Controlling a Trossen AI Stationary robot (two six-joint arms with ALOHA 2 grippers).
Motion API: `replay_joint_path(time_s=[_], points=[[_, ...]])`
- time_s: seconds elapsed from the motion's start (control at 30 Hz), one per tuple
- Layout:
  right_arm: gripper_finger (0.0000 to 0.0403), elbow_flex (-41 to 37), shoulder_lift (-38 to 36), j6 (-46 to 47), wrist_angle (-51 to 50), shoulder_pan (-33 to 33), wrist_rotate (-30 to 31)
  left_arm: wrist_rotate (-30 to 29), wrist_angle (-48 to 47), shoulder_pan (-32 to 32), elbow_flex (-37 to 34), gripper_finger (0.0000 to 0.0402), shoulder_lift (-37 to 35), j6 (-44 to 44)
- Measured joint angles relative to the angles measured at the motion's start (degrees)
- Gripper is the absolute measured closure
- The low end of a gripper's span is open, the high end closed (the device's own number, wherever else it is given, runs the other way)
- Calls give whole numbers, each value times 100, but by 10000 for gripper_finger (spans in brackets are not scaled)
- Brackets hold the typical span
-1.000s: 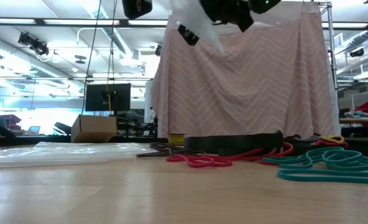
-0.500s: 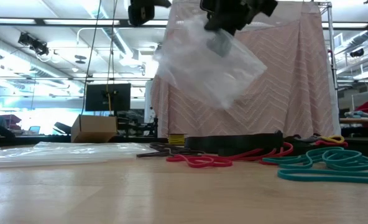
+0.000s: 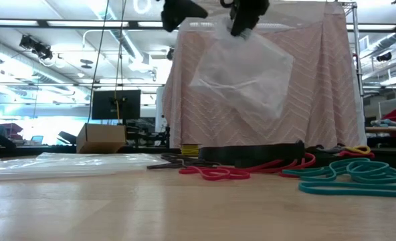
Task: Sort rubber bands
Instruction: Open the transparent zip bag
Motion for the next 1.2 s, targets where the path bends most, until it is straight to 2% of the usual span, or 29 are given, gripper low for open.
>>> replay_joint_path(time_s=[0.13,0.27,0.43,0.57,0.7,0.93,1.2], points=[[403,528,117,74,-113,29,179,-128,-51,95,-2,183,2,133],[403,826,119,198,14,59,389,-187,302,143,-2,183,2,238],[403,899,119,322,-13,62,382,-189,822,149,-2,183,2,255],[403,899,119,383,15,60,392,-200,679,149,-3,196,0,388],[403,899,119,396,101,62,371,-174,602,149,-7,245,0,477],[403,899,119,430,169,60,370,-196,539,211,-7,383,0,533],[396,892,107,230,302,28,216,-301,546,228,-7,398,-49,553]])
